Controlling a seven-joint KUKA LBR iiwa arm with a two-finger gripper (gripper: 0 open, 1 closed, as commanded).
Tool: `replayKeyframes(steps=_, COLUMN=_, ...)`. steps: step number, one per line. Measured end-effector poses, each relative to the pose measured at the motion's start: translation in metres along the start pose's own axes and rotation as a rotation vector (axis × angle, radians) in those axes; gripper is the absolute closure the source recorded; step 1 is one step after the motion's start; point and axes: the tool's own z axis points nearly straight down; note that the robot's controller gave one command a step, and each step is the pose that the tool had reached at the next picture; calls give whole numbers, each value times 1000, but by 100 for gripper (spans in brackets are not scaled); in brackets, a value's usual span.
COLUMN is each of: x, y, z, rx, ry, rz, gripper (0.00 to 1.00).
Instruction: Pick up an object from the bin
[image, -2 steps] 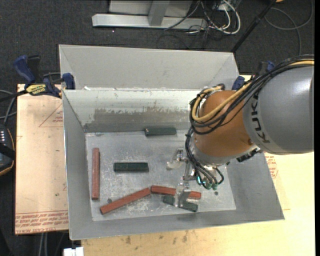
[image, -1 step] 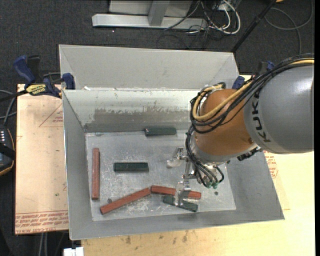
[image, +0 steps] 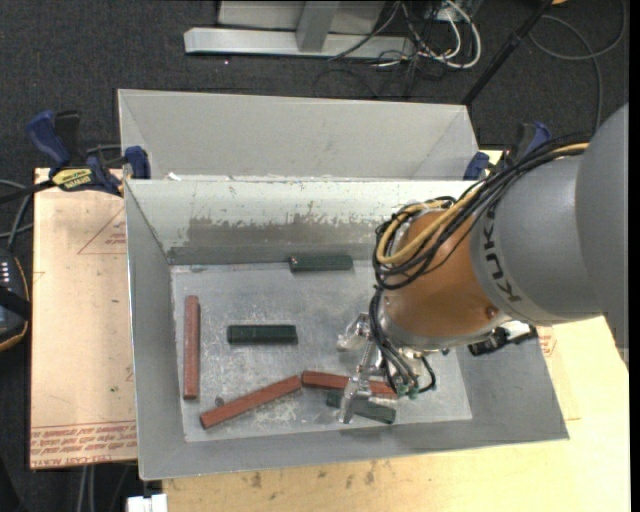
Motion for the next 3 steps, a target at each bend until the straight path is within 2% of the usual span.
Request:
replayKeyframes(steps=1, x=3, y=-13, z=-9, rx=3, ry=9, rz=45, gripper=0)
replayKeyframes(steps=2, x=7, y=-14, z=-20, rx=2, ry=7, rz=97, gripper=0)
replayKeyframes(steps=3, x=10, y=-16, z=29, rx=-2, ry=-5, rz=187, gripper=0)
